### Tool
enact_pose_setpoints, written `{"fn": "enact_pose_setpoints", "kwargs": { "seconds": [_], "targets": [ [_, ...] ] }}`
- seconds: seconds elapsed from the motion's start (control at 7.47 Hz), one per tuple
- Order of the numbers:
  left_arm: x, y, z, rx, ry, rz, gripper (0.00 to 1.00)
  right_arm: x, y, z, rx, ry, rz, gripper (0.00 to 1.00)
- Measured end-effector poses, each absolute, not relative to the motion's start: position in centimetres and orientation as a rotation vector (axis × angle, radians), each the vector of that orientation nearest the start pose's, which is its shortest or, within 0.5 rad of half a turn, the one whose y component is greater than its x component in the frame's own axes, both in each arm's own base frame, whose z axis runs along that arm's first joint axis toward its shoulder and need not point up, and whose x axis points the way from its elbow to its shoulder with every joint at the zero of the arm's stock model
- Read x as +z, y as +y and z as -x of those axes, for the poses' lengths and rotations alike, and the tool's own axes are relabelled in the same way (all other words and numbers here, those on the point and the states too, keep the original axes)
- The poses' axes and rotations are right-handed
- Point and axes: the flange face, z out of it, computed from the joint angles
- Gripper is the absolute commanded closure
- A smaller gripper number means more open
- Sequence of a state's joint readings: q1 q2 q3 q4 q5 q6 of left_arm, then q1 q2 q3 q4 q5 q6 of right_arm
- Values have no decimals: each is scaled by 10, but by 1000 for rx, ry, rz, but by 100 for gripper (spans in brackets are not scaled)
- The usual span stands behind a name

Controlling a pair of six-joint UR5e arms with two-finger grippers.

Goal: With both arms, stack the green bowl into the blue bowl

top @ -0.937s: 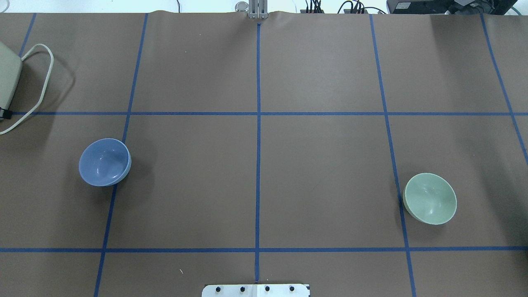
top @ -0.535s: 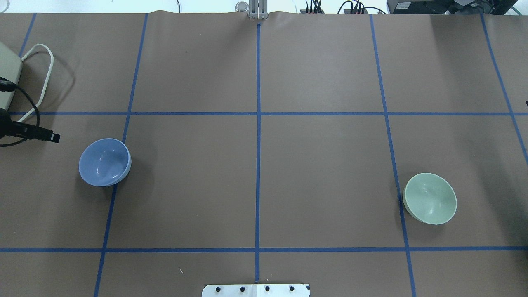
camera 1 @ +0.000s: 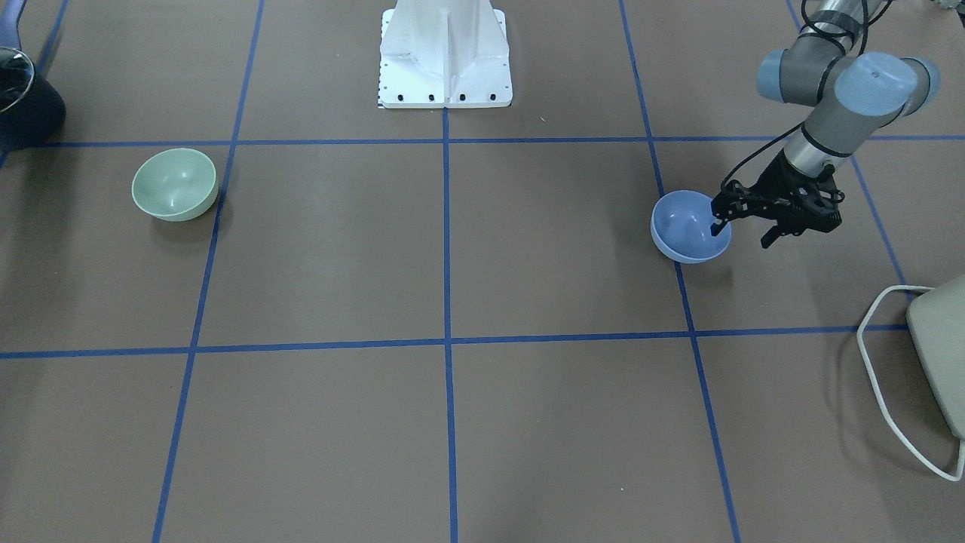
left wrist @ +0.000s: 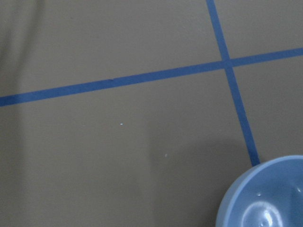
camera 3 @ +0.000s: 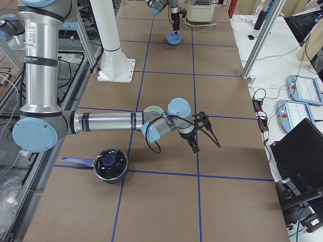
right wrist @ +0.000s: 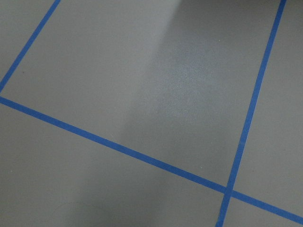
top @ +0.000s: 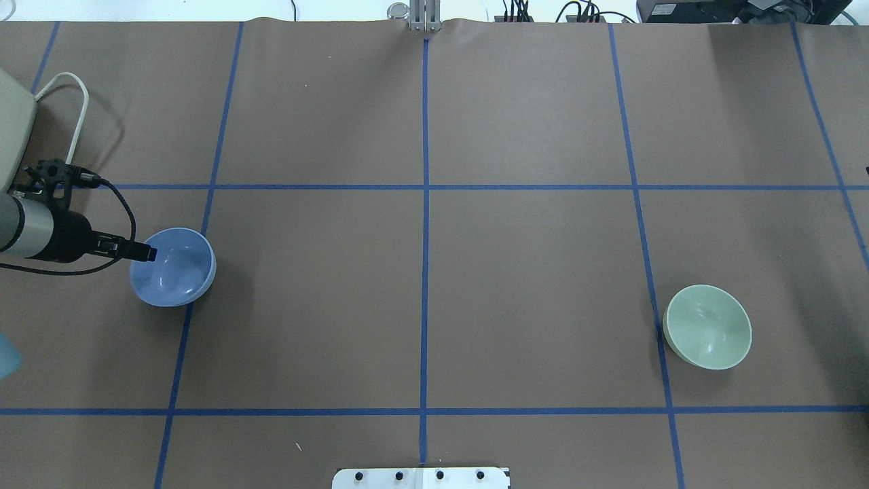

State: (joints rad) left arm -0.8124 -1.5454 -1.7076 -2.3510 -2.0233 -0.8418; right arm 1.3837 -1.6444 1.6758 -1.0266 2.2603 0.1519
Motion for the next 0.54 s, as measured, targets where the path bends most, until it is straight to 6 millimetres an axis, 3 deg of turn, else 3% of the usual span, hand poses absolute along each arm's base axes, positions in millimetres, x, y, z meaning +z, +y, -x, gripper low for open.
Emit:
{"fn": "enact_pose_setpoints", "kwargs": {
  "seconds": [0.13,0.54],
  "targets": [
    [522,-432,-290,130,922,-308,100,584,-491,22,-231,-754,-431,0],
    [516,-428,-298,150,936,-315,100,584,-491,22,-232,-755,-432,0]
  ]
}}
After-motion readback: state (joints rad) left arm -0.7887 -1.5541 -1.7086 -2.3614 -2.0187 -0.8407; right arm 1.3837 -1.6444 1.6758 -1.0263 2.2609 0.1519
